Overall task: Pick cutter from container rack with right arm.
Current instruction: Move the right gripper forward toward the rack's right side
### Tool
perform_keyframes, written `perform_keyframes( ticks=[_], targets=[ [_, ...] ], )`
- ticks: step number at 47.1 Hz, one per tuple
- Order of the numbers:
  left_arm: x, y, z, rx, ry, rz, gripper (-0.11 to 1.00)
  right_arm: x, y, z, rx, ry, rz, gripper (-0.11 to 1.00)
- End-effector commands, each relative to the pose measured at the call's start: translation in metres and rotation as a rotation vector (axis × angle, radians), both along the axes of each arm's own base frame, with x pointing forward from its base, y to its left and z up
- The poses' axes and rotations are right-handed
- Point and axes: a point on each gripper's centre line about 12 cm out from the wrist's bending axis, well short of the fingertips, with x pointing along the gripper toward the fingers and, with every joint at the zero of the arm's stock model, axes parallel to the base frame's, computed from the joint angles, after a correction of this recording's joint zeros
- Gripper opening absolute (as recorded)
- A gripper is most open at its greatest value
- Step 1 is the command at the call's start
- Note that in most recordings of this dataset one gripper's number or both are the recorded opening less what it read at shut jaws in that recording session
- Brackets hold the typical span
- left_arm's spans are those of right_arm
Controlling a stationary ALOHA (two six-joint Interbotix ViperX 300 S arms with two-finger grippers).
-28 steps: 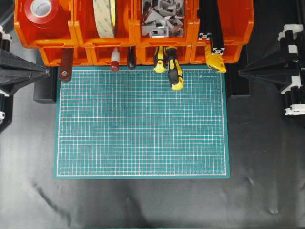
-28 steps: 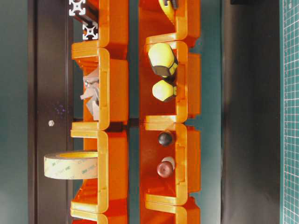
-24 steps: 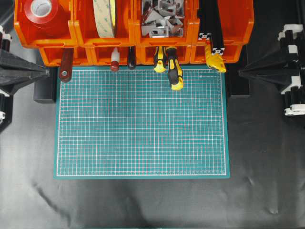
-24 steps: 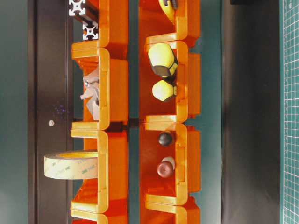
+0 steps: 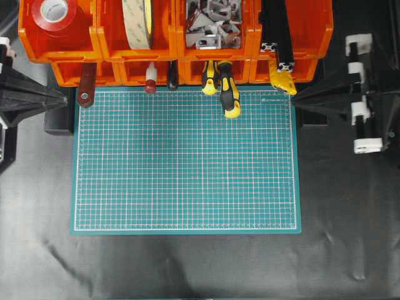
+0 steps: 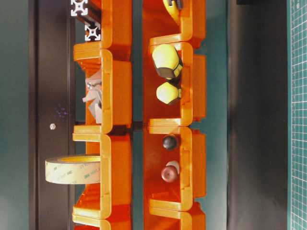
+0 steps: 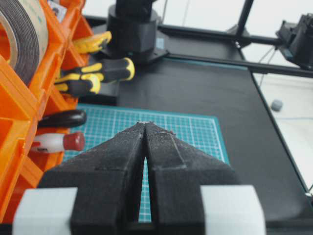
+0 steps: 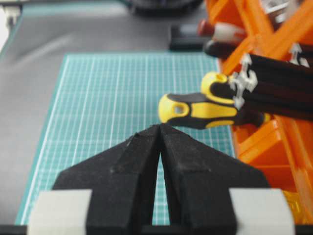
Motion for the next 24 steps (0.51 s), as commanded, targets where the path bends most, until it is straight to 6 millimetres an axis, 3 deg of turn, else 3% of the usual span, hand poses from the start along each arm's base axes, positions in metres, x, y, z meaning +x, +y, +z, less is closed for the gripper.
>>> perform_keyframes(
  ticks=[1, 9, 24],
  targets=[
    [-0.001, 0.0, 0.015, 0.001, -0.026, -0.001, 0.0, 0.006, 0.006, 0.014, -0.049, 0.095, 0.037, 0.0],
    [-0.005, 0.0, 0.017, 0.0, -0.018, -0.001, 0.0, 0.002, 0.009, 0.016, -0.169, 0.297, 0.059, 0.0],
    [-0.005, -0.001, 0.014, 0.002, 0.001, -0.002, 0.0, 0.012, 0.001, 0.027, -0.415, 0.486, -0.057, 0.0]
  ],
)
